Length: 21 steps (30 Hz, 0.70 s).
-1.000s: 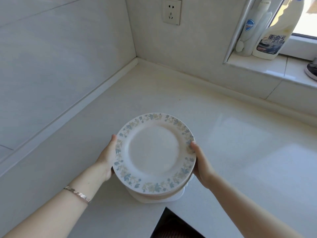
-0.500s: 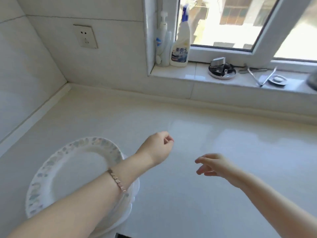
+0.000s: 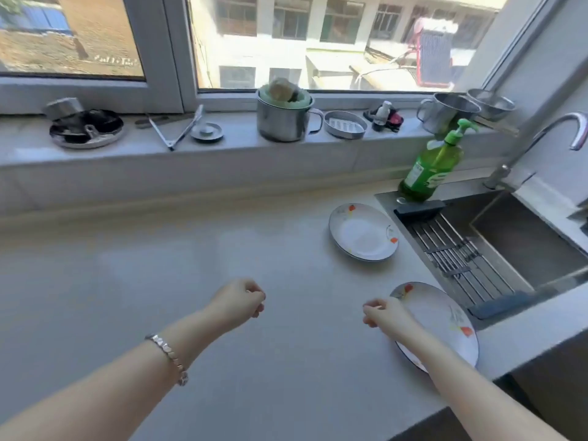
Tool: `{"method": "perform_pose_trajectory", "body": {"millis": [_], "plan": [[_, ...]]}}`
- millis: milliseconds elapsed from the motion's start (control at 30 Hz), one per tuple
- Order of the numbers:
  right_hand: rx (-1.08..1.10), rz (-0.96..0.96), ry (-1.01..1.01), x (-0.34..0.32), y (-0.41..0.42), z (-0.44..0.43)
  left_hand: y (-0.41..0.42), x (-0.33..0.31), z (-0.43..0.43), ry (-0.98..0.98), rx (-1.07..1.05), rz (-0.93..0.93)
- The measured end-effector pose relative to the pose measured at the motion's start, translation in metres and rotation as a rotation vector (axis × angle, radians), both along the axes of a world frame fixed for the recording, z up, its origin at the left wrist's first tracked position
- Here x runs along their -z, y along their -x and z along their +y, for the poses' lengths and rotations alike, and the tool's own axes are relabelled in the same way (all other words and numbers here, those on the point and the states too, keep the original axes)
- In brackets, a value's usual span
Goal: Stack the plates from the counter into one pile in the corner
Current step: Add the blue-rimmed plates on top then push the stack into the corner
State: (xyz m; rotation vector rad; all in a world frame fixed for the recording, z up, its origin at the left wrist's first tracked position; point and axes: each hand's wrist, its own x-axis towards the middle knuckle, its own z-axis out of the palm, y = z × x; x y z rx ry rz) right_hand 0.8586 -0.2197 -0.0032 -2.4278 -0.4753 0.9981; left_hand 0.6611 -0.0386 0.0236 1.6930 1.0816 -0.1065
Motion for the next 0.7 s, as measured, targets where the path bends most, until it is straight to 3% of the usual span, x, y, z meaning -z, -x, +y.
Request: {"method": "perform_pose_trajectory", "body": {"millis": [267,500,700], "plan": [[-0.068,-0.545,0.395,0.042,-0.135,-0.062,-0.099,0.020,-0.045,0.108,-0.034,0.039],[-0.037,-0.377,0.430,0.076,-0.182,-0.074,-0.130,0.031,-0.050,0.164,-0.056,0.143],[0.061,-0.265,0.086,0.072,-0.201,-0.079,-0.173,0.042,-0.034,0.251,-0.140,0.162]]}}
